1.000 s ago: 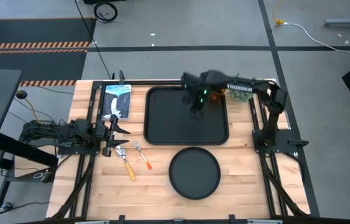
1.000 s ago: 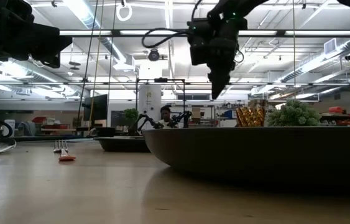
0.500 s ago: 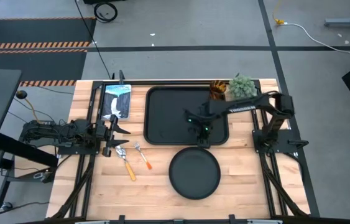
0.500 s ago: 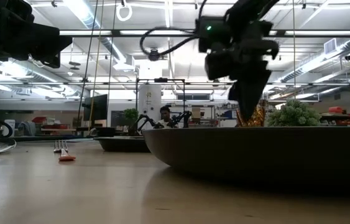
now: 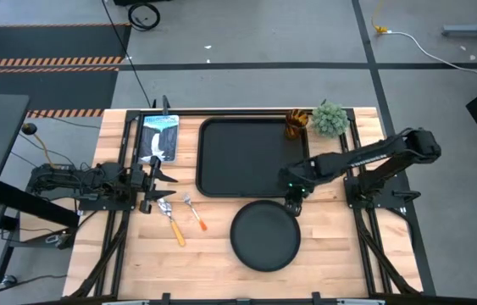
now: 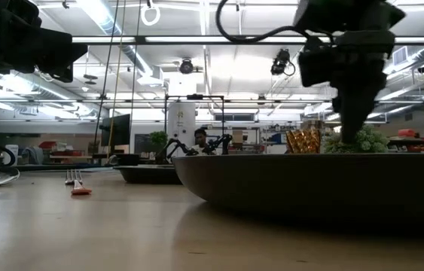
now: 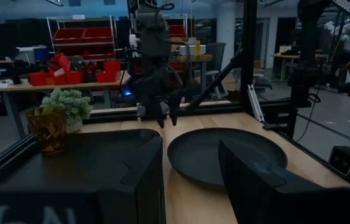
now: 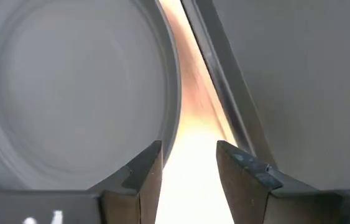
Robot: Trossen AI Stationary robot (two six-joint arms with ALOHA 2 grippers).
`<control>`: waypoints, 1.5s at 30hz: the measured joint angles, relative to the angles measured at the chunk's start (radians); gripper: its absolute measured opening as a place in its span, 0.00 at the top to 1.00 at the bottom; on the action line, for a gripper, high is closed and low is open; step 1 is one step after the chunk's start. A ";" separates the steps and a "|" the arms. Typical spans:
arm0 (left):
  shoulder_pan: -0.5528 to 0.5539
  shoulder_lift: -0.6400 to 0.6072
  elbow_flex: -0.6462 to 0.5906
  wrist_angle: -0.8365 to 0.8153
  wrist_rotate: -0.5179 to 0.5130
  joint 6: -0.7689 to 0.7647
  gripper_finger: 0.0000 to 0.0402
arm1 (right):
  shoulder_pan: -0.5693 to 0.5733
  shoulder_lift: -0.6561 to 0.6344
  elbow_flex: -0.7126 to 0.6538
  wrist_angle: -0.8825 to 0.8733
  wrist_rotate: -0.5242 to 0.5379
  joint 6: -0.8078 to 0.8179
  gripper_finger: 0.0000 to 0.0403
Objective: Pick and place plate/cup/fork/spoon on tray
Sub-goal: Put the black plate on the black tray below the brown cup
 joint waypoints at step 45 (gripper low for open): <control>0.000 0.000 0.000 0.000 0.000 0.000 0.58 | 0.411 -0.016 -0.256 0.360 0.381 0.615 0.61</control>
